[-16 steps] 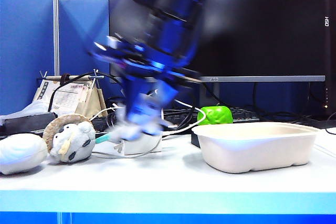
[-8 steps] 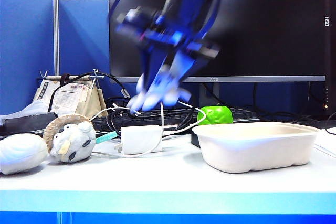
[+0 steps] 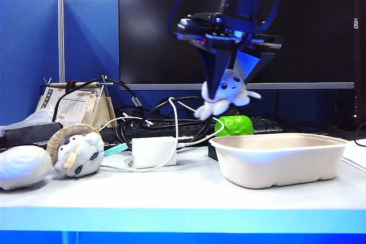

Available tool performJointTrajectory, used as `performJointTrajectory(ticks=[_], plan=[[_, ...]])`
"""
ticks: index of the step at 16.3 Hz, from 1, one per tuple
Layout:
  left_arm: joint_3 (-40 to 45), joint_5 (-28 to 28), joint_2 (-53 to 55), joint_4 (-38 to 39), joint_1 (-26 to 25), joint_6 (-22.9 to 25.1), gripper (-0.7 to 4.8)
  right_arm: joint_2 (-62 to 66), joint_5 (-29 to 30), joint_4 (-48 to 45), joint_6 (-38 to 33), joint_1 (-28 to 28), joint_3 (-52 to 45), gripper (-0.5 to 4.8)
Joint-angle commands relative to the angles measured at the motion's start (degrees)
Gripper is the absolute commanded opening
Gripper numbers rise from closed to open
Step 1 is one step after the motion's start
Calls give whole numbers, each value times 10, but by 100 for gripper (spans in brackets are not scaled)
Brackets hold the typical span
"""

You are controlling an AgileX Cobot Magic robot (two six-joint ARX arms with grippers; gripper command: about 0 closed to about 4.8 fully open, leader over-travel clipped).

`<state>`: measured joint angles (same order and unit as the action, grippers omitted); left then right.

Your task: Identity fluffy octopus among items on the table, put them into the paper lunch box.

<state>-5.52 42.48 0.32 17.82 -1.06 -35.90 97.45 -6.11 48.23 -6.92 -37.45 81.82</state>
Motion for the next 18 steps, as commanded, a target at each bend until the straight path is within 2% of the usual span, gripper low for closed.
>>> performJointTrajectory(ticks=[1, 4, 12, 18], plan=[[-2, 2, -1, -7, 1, -1, 35, -4, -33, 28, 12, 0, 2, 198], [-2, 2, -1, -7, 1, -1, 35, -4, -80, 71, 21, 8, 2, 198], [-2, 2, -1, -7, 1, -1, 35, -39, -84, 121, 31, 20, 2, 198], [-2, 2, -1, -7, 1, -1, 35, -136, -83, 186, 31, 20, 2, 198]])
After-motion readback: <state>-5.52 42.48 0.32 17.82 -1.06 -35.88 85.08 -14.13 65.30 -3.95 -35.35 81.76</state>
